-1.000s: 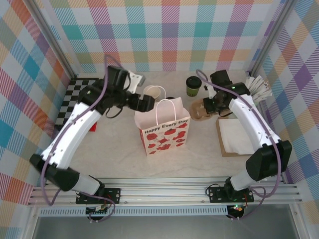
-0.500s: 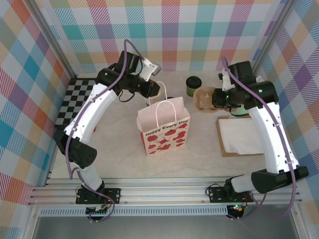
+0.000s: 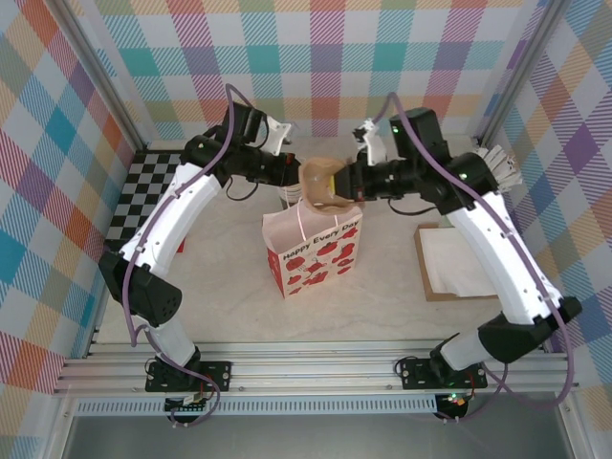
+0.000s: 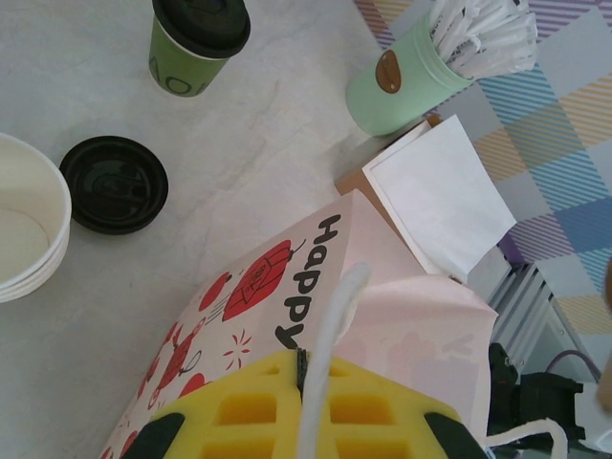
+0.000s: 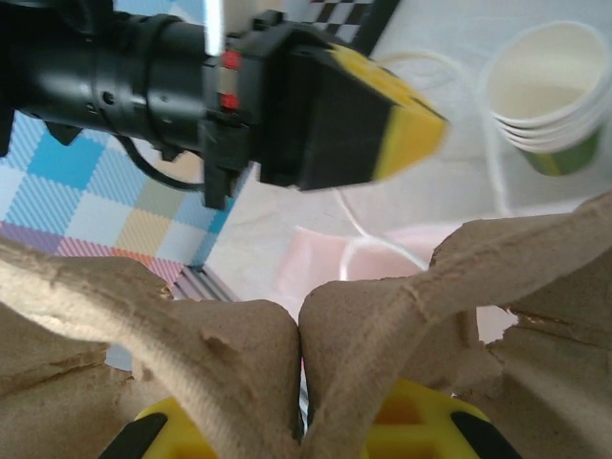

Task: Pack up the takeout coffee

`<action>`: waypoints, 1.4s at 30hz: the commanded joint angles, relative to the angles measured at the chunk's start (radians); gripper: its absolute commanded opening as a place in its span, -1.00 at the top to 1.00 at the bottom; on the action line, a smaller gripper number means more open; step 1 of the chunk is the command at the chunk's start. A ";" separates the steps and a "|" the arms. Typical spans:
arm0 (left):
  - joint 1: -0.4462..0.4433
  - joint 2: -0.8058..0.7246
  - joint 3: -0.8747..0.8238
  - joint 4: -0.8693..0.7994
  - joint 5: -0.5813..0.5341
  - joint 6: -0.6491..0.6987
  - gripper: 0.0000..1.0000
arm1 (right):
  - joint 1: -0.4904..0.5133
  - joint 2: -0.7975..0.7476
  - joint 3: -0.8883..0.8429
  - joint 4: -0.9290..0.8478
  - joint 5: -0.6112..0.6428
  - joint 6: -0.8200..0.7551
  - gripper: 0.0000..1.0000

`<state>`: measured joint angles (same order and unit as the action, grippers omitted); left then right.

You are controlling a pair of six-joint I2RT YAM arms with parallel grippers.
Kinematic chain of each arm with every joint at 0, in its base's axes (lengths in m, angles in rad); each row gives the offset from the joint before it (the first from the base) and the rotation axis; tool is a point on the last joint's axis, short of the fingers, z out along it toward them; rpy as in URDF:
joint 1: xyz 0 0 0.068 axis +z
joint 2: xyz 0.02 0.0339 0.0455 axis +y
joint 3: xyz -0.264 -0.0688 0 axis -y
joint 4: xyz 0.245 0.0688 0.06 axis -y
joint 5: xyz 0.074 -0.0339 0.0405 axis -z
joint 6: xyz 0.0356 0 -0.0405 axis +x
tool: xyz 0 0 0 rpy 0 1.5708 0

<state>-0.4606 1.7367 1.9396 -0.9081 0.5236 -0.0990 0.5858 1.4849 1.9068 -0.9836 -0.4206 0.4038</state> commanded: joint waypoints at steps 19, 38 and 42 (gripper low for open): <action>0.000 0.015 0.066 -0.032 -0.131 -0.214 1.00 | 0.094 0.278 0.047 -0.254 0.242 -0.078 0.99; 0.002 0.007 0.032 -0.002 -0.127 -0.242 1.00 | 0.181 0.368 0.153 -0.310 0.431 -0.049 1.00; 0.005 0.012 0.030 -0.013 -0.160 -0.239 1.00 | 0.181 0.246 0.115 -0.203 0.371 -0.070 1.00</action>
<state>-0.4572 1.7657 1.9774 -0.9356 0.3897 -0.3264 0.7605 1.8465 2.0377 -1.2518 -0.0078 0.3431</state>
